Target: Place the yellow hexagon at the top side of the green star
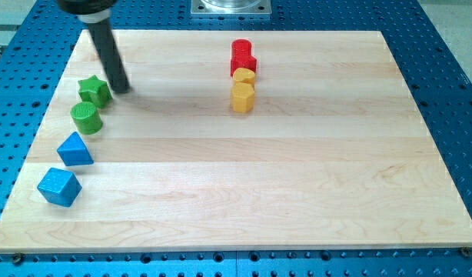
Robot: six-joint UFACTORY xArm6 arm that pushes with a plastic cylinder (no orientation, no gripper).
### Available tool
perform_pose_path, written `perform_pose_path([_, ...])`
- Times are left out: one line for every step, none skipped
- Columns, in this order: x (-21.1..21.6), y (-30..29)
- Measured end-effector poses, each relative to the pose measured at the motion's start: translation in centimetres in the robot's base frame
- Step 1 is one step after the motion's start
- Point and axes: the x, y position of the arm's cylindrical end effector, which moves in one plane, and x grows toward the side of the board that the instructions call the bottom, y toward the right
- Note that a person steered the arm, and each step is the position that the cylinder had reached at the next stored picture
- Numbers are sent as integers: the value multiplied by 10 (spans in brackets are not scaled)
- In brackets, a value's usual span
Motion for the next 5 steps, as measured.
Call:
perform_pose_path([43, 69])
perform_pose_path([95, 130])
perform_pose_path([75, 212])
perform_pose_path([73, 199])
perform_pose_path([60, 207])
